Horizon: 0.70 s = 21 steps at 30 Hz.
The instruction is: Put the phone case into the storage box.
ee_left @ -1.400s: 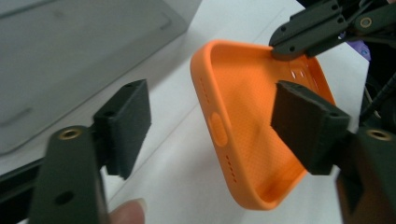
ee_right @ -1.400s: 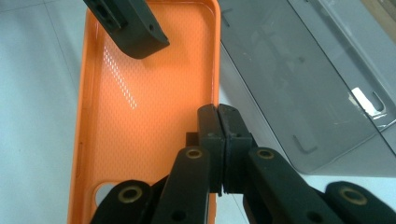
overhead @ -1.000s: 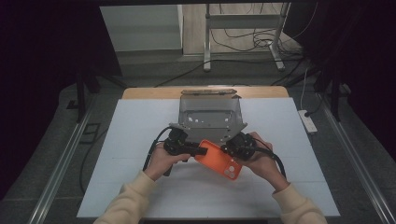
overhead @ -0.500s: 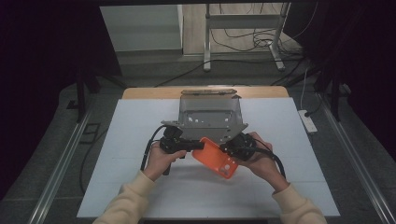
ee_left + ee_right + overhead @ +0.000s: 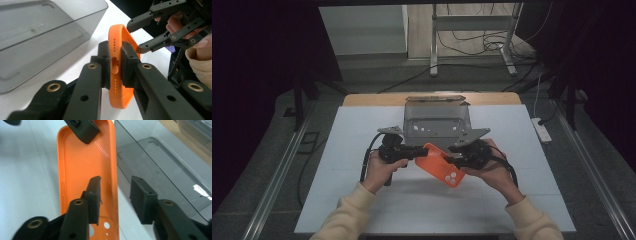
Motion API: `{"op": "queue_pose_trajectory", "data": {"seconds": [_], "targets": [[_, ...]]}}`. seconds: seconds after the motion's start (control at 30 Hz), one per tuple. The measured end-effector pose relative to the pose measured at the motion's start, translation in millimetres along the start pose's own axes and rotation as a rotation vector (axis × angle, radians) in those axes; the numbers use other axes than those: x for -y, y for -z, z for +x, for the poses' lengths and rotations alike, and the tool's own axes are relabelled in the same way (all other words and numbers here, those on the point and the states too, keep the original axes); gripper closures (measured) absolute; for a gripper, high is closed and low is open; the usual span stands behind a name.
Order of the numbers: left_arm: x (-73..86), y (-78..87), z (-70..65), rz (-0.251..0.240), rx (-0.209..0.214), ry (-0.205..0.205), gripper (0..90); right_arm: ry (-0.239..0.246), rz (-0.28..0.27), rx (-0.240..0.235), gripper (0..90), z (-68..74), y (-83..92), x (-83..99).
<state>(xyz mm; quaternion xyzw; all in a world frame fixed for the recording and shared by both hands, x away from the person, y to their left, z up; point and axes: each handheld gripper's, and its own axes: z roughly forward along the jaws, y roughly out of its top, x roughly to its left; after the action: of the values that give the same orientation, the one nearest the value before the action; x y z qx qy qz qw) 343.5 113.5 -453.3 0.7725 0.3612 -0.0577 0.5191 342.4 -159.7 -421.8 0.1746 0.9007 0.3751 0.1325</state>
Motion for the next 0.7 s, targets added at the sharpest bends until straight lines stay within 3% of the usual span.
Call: {"op": "queue_pose_trajectory", "data": {"seconds": [0.2,0.7], "targets": [[0.3,4.4,2.3,-0.008,-0.013,-0.008,80.4,-0.056,-0.059,-0.019,39.5,-7.7,1.4,5.0],[0.1,10.8,-0.8,-0.020,-0.020,-0.037,80.4,-0.103,-0.127,-0.058,29.8,-12.7,1.3,9.1]]}}
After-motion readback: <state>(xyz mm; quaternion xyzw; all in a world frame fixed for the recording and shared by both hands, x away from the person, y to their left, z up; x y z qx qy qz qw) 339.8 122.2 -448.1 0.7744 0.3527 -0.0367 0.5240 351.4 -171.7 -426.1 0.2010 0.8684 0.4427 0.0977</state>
